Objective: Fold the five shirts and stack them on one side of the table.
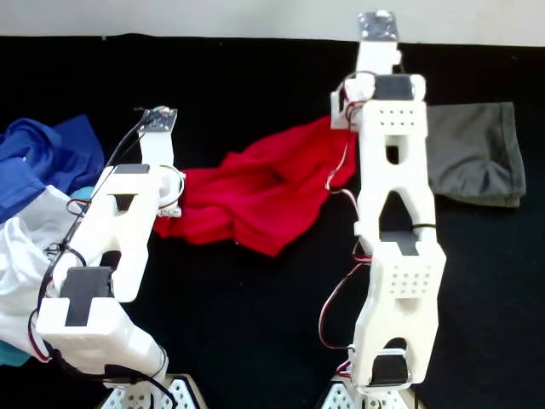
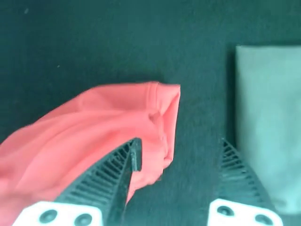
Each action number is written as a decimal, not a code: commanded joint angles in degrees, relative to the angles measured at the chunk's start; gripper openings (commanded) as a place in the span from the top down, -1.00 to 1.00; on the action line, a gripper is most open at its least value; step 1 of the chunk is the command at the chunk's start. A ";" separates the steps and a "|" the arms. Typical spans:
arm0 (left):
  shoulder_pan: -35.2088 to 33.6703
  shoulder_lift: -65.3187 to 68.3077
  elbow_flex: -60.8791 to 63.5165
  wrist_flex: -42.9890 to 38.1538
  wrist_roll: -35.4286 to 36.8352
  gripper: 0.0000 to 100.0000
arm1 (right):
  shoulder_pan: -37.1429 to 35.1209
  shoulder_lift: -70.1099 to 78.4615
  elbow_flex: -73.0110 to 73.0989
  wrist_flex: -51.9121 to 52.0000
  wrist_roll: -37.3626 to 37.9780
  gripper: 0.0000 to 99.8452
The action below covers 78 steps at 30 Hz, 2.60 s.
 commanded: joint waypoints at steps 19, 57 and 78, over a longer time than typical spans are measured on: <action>-0.40 0.22 -1.19 0.09 0.18 0.98 | -12.18 -15.52 20.79 15.34 -0.70 0.52; -0.40 0.31 -1.19 0.00 0.18 0.98 | -13.41 -8.40 37.32 -10.86 2.02 0.58; -0.40 0.31 -1.19 0.00 0.18 0.98 | -13.41 -4.88 29.76 -8.40 1.67 0.97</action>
